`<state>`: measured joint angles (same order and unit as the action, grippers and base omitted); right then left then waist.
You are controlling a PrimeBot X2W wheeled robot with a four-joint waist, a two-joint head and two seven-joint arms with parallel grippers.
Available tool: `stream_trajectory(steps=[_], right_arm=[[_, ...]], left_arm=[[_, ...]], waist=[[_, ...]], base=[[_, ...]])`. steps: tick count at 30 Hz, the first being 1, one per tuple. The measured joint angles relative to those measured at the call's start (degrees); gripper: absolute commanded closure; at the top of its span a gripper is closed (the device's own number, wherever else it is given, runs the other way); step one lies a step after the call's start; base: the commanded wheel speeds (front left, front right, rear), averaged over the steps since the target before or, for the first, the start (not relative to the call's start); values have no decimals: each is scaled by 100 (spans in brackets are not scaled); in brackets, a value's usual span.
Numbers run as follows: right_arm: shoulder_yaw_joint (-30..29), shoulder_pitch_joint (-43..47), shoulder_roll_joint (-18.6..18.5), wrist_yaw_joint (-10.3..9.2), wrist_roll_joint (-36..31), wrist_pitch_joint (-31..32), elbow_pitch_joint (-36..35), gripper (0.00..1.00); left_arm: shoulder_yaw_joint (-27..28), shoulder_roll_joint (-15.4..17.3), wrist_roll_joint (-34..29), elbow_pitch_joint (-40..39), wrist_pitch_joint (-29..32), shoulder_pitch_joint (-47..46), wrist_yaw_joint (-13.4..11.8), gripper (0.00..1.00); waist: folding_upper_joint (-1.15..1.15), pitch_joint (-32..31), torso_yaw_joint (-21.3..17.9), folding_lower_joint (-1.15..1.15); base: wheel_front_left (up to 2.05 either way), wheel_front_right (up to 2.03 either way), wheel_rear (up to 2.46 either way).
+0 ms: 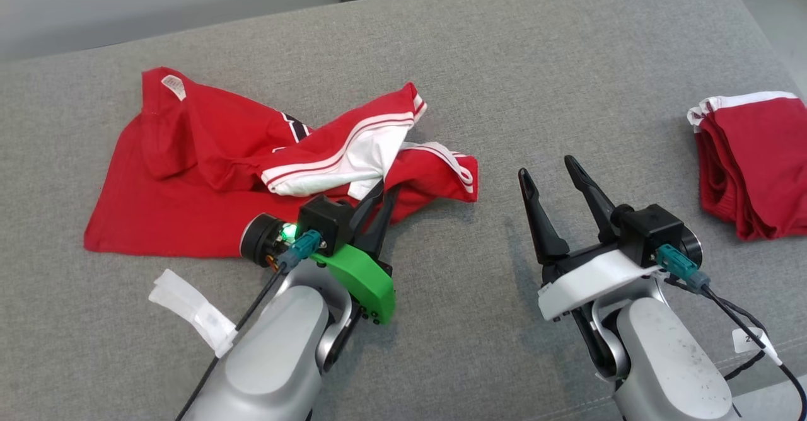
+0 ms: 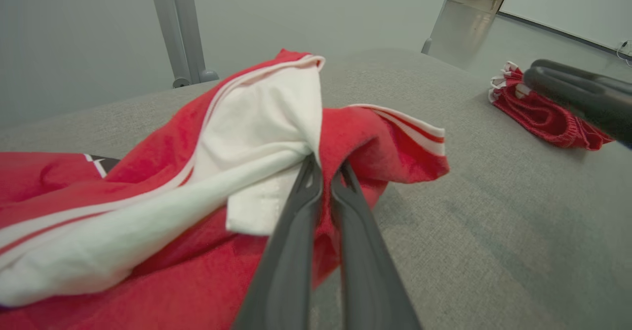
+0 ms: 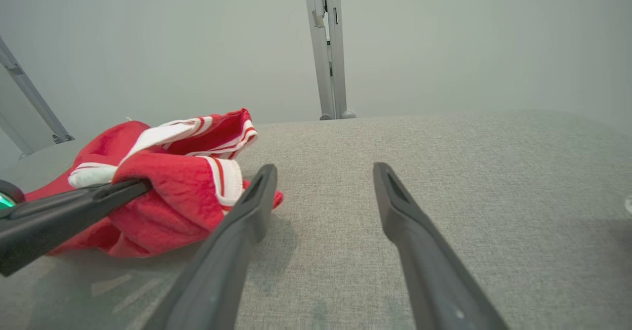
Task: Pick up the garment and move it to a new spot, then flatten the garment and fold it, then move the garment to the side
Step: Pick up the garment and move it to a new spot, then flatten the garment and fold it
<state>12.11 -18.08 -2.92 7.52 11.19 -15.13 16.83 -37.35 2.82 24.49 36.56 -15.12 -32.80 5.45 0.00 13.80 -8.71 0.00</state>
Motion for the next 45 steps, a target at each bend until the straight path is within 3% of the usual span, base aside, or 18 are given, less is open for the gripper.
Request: stream_trajectory(steps=[1, 2, 8, 14, 30, 36, 45], right_arm=[[-3, 16, -1, -1, 12, 0, 11, 0], [-5, 26, 0, -1, 18, 0, 18, 0], [-52, 192, 0, -1, 18, 0, 85, 0], [-47, 424, 1, -1, 15, 0, 163, 0], [157, 809, 2, -1, 85, 0, 303, 0], [190, 714, 2, -1, 85, 0, 400, 0], [266, 27, 5, 0, 337, 0, 932, 0]], left_arm=[[-41, 1, -1, -52, 0, 37, -47, 55], [-52, -4, -1, -80, -1, 71, -82, 0], [339, -7, -271, -297, -1, 527, -435, 0], [1397, 68, -566, -821, -1, 1355, -749, 0], [3490, 32, -1247, -1923, -1, 3259, -1059, 0], [3571, 11, -1274, -1952, -1, 3330, -980, 0], [3107, 3, -1043, -1869, -1, 3126, -976, 0]], waist=[[0, -31, 1, 0], [0, -59, 5, 0], [0, -299, 85, 0], [0, -602, 219, 0], [0, -1185, 663, 0], [0, -1062, 817, 0], [0, -795, 1168, 0]], base=[[0, 0, 0], [0, 0, 0], [0, 0, 0], [0, 0, 0], [0, 0, 0], [0, 0, 0], [0, 0, 0]])
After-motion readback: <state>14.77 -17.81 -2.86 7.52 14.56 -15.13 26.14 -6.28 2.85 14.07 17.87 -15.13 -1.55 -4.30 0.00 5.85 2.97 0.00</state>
